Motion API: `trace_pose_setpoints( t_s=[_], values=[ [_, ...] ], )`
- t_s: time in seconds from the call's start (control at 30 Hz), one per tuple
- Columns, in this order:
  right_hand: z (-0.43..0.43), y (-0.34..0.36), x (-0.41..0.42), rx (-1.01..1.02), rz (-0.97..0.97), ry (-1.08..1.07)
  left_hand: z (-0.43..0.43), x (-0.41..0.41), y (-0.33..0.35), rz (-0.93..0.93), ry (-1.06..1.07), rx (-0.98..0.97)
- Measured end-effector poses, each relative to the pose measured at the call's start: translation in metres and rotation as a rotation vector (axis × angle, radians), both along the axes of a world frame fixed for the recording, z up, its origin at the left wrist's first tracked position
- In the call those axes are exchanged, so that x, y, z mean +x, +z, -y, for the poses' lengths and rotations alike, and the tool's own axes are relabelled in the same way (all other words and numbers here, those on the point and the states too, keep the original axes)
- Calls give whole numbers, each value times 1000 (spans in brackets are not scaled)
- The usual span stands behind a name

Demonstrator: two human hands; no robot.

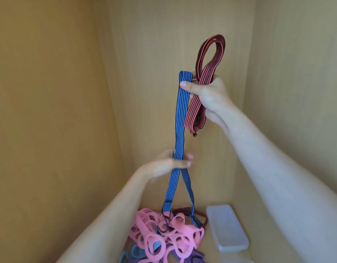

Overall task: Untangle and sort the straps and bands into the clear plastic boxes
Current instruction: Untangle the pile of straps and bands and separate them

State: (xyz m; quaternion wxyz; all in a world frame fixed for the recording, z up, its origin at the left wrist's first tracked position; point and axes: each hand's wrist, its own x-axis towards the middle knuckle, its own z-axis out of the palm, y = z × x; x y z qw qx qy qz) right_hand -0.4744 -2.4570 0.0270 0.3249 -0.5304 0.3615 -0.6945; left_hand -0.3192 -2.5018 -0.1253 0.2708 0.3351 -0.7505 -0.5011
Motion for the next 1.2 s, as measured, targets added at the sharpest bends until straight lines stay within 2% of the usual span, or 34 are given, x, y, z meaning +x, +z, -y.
trace_pose_setpoints(
  t_s=[0.27, 0.43, 0.57, 0.7, 0.83, 1.03, 1.13, 1.2],
  values=[
    [-10, 15, -10, -46, 48, -33, -13, 8, -82, 176, 91, 140],
    [-7, 9, -18, -52, 25, -71, -27, 6, -97, 66, 132, 294],
    [-2, -11, -24, -25, -4, -80, -25, 4, -104, -99, 304, 520],
    [7, -40, -30, 77, -149, -205, -27, 6, -101, -18, 316, 655],
    [9, -66, -27, 179, -304, -275, -32, 10, -89, -238, 232, 920],
    [-16, -109, 4, 205, -539, -59, -23, 3, -73, -580, 231, 1108],
    [-33, -139, 18, 346, -550, 189, -27, -2, -62, -782, 106, 1080],
    [-39, -157, 23, 392, -591, 263, -30, -2, -55, -823, 64, 997]
  ],
)
